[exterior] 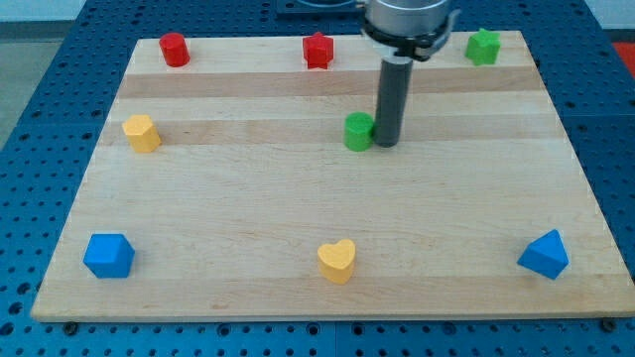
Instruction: Point your arm at the green star
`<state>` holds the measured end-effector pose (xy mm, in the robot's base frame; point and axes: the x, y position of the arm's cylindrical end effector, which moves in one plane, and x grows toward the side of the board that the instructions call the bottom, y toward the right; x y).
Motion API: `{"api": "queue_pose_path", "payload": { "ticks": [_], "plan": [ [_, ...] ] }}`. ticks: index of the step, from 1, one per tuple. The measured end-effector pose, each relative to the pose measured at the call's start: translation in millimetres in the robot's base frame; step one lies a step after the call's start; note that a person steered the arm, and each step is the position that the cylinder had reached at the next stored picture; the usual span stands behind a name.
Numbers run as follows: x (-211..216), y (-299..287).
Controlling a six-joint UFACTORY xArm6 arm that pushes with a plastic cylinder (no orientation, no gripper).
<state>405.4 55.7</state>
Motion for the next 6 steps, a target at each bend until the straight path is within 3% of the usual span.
{"api": "queue_pose_path", "payload": {
  "ticks": [2,4,6],
  "plan": [
    [-4.7,-28.2],
    [-25.5,83.0],
    [-99.4,154.2]
  ]
}}
